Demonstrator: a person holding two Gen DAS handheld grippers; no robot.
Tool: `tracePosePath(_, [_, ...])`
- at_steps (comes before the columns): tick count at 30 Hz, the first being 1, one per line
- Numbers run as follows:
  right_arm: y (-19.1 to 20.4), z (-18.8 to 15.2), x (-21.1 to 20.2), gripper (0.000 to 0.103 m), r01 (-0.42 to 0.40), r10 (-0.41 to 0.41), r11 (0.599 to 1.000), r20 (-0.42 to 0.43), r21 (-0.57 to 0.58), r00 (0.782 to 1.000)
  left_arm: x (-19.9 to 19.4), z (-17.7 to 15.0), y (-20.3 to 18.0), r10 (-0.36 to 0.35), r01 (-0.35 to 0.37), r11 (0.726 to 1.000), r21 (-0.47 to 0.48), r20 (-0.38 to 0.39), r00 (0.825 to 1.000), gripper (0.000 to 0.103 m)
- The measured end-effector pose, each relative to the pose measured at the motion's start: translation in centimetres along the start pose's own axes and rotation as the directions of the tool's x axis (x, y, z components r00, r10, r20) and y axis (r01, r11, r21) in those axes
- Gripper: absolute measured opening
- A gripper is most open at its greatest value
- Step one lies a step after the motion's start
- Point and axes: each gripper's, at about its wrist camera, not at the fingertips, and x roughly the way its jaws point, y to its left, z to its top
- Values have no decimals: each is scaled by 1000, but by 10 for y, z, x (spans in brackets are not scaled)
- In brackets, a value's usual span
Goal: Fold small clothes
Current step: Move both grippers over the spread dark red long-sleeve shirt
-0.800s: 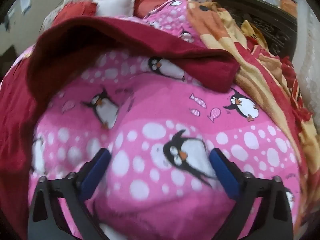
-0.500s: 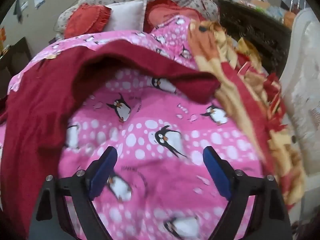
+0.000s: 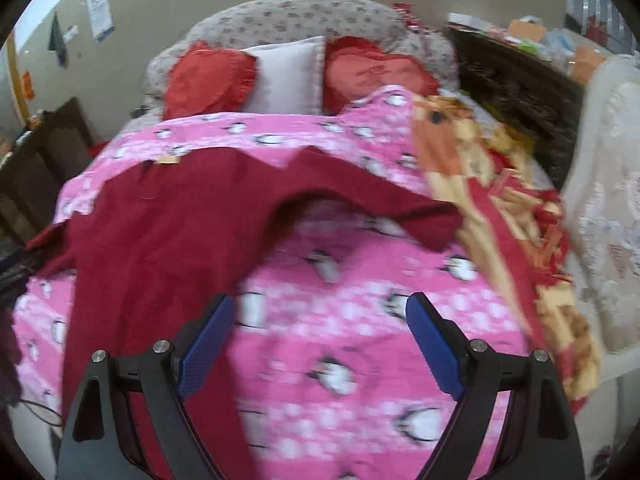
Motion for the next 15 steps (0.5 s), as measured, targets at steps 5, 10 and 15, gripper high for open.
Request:
tracePosePath(5, [50,9,24,69,-42,42,998,-12,-45,999,8,0,8,12,-12,1000,-23,-18,1000,102])
tracePosePath(10, [83,11,41,69,-73,72,996,-18,-54,997,14,-3,7,14,-14,1000,-27,-20,1000,102])
tracePosePath(15, [96,9,49,69,-42,42,997,-4,-70,999,20,-5,1,16,-17,1000,-17,-25,1000,102])
